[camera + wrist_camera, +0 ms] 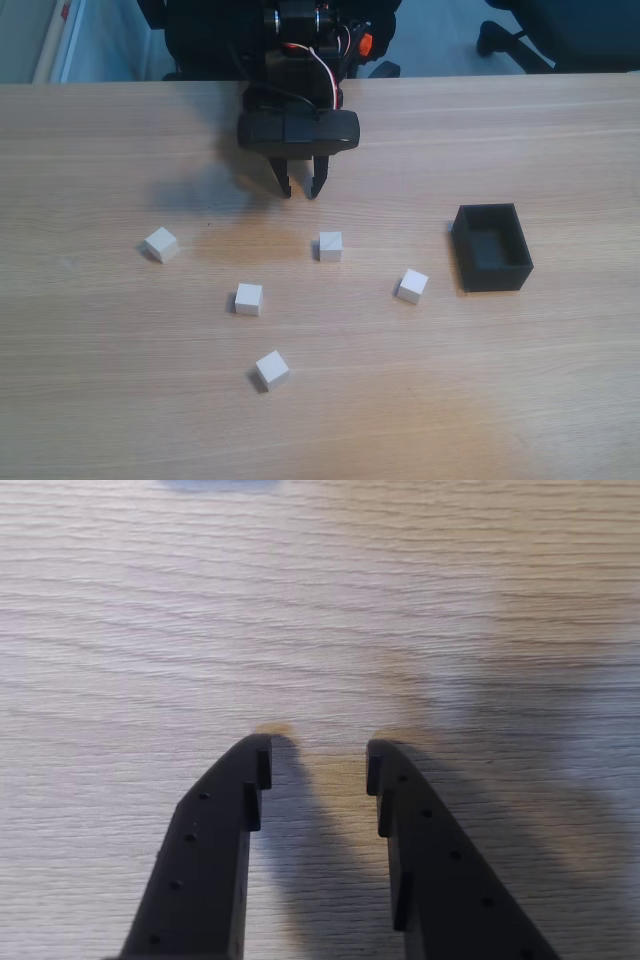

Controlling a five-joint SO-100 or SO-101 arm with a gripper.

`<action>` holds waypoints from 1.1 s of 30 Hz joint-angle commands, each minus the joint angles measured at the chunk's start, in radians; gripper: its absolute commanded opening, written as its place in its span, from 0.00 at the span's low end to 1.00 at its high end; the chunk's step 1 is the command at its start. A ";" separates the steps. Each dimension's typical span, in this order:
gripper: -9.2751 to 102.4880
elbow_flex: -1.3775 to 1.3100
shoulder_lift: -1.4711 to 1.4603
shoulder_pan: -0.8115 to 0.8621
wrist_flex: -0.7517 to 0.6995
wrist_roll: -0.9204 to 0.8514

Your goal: Pick blocks and place them in the box.

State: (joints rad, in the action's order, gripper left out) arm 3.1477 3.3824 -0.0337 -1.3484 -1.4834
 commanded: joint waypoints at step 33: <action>0.08 0.063 0.029 0.037 -0.069 0.051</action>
State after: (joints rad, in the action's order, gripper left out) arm 3.1477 3.3840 0.0061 -1.3484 -1.4205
